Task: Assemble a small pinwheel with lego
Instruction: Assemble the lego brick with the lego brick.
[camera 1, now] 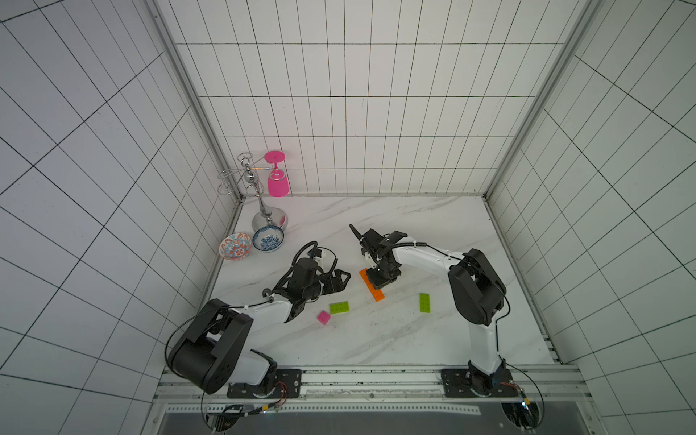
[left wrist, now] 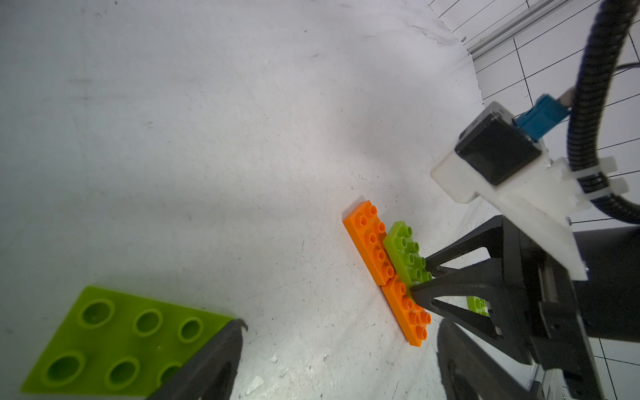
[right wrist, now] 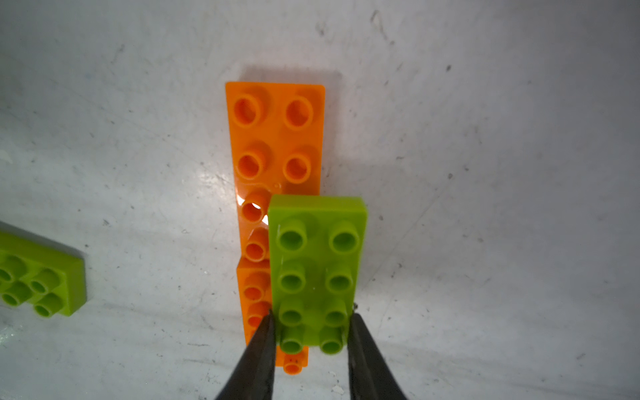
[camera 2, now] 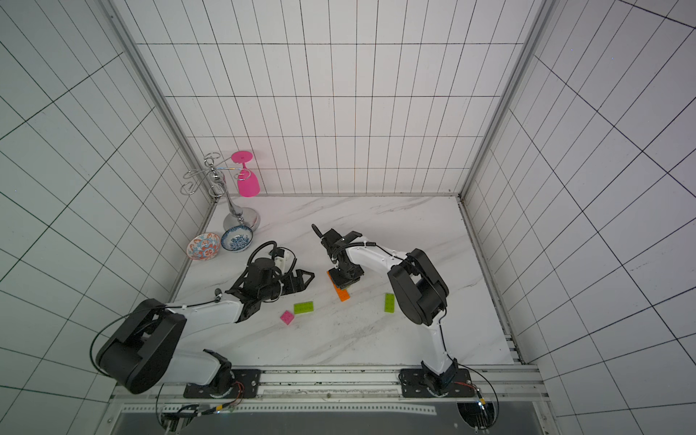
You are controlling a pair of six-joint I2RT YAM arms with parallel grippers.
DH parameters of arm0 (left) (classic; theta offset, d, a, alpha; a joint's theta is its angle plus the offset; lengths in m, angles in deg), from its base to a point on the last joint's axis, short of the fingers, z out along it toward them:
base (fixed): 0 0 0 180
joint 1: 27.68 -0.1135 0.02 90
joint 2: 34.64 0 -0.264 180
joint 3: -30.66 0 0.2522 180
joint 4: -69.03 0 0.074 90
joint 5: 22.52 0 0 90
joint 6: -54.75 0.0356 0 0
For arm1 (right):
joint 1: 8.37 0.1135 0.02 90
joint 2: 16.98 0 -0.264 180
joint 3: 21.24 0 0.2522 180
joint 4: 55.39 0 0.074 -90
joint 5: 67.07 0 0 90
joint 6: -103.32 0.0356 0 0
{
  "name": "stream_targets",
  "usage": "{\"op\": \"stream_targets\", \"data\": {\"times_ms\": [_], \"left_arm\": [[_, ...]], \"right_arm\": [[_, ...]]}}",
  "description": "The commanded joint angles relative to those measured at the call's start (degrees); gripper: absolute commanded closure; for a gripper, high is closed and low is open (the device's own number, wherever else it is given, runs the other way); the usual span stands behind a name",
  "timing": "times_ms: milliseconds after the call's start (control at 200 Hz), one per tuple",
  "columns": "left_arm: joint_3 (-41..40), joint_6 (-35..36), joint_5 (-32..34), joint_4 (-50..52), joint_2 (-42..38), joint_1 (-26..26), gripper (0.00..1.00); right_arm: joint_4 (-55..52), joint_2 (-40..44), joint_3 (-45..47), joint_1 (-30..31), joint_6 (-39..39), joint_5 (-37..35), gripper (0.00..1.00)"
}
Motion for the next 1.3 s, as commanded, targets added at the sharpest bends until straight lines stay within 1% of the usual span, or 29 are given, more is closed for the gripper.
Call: {"op": "stream_targets", "data": {"times_ms": [0, 210, 330, 420, 460, 530, 625, 655, 730, 780, 880, 1014, 1059, 1299], "left_arm": [[0.47, 0.48, -0.42, -1.37, 0.49, -0.11, 0.11], [0.24, 0.65, -0.11, -0.88, -0.43, -0.14, 0.11], [0.28, 0.73, 0.11, -0.65, -0.74, -0.1, 0.11], [0.33, 0.88, 0.4, -0.29, -0.97, -0.15, 0.11], [0.37, 1.13, 0.68, 0.07, -1.17, -0.1, 0.11], [0.43, 1.3, 0.91, 0.08, -1.17, 0.41, 0.14], [1.27, 1.85, 2.94, 0.87, -0.72, 3.47, 0.29], [1.66, 1.83, 3.7, 1.08, -0.37, 4.8, 0.33], [2.24, 1.49, 4.18, 0.45, 1.07, 6.75, 0.39], [2.35, 0.97, 3.86, -0.6, 2.01, 7.17, 0.42], [2.39, 0.4, 3.47, -1.88, 3.15, 7.44, 0.43], [2.82, 0.43, 3.29, -1.99, 3.98, 7.47, 0.44], [3.0, 0.38, 3.11, -2.06, 4.37, 7.62, 0.47], [3.56, 0.46, 2.9, -2.14, 5.34, 7.72, 0.47]], "right_arm": [[-2.08, -1.45, -2.86, 0.59, -0.13, 0.43, 0.66], [-2.07, -0.52, -4.81, 0.57, -0.04, -0.12, 0.53], [-2.4, 0.48, -6.46, 0.48, -0.13, -0.36, 0.49], [-2.24, 1.41, -7.09, 0.31, -0.09, -0.98, 0.48], [-1.99, 1.62, -7.27, 0.18, 0.08, -1.32, 0.51], [-1.82, 1.02, -7.76, 0.04, -0.04, -1.35, 0.61], [-1.89, -0.19, -8.5, 0.02, -0.22, -0.74, 0.74], [-1.9, -0.54, -8.57, 0.01, -0.22, -0.78, 0.76], [-1.76, -1.08, -8.86, -0.05, -0.05, -1.16, 0.82], [-1.67, -1.28, -8.96, -0.12, -0.05, -1.13, 0.83], [-1.4, -1.6, -9.14, -0.16, -0.13, -1.0, 0.87], [-0.79, -2.19, -9.65, -0.51, -0.22, -0.65, 0.87], [-0.82, -2.63, -9.93, -0.71, -0.22, -0.38, 0.87], [-0.8, -4.48, -10.5, -1.02, -0.56, 0.32, 0.87]]}}
